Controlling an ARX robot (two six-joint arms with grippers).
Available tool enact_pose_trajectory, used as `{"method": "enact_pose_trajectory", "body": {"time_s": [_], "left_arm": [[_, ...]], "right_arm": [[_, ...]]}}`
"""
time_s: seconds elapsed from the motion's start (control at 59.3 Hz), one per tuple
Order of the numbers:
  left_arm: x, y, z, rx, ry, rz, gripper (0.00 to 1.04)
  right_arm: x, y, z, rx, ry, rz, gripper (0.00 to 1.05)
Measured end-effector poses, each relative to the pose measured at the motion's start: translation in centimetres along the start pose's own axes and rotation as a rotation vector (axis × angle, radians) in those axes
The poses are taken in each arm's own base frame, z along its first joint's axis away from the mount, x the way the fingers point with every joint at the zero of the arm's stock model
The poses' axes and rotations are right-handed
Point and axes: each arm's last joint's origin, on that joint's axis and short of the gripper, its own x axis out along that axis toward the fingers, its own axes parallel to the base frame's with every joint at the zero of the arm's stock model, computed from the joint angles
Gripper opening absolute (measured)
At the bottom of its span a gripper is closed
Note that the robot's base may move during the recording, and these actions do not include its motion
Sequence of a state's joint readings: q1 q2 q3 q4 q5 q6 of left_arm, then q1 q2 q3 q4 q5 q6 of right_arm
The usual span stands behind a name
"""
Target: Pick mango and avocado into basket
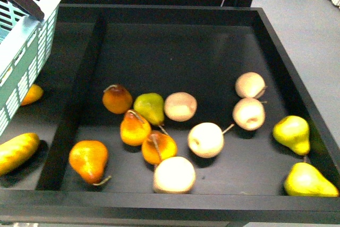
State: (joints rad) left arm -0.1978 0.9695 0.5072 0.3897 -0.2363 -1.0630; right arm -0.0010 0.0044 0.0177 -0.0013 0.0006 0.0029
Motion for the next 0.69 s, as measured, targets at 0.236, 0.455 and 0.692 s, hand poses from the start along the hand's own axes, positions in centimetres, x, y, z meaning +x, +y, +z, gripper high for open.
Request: {"method": "enact_pose_trajectory", "body": {"time_s": [0.236, 0.455, 0.692], "left_arm": [[0.01, 0.01, 0.00, 0.001, 0.000, 0.001, 0.14], [0.00, 0.00, 0.01, 0.001, 0.000, -0.001, 0.14], [0.02, 0.04, 0.00, -0.002, 0.000, 0.002, 0.14]], "right_arm": [[0.00, 0.00, 0.00, 0.000, 0.000, 0.001, 0.96], [0.00, 0.00, 0.00, 0.000, 0.000, 0.000, 0.96], [0.00, 0.00, 0.00, 0.000, 0.000, 0.000, 0.96]]}}
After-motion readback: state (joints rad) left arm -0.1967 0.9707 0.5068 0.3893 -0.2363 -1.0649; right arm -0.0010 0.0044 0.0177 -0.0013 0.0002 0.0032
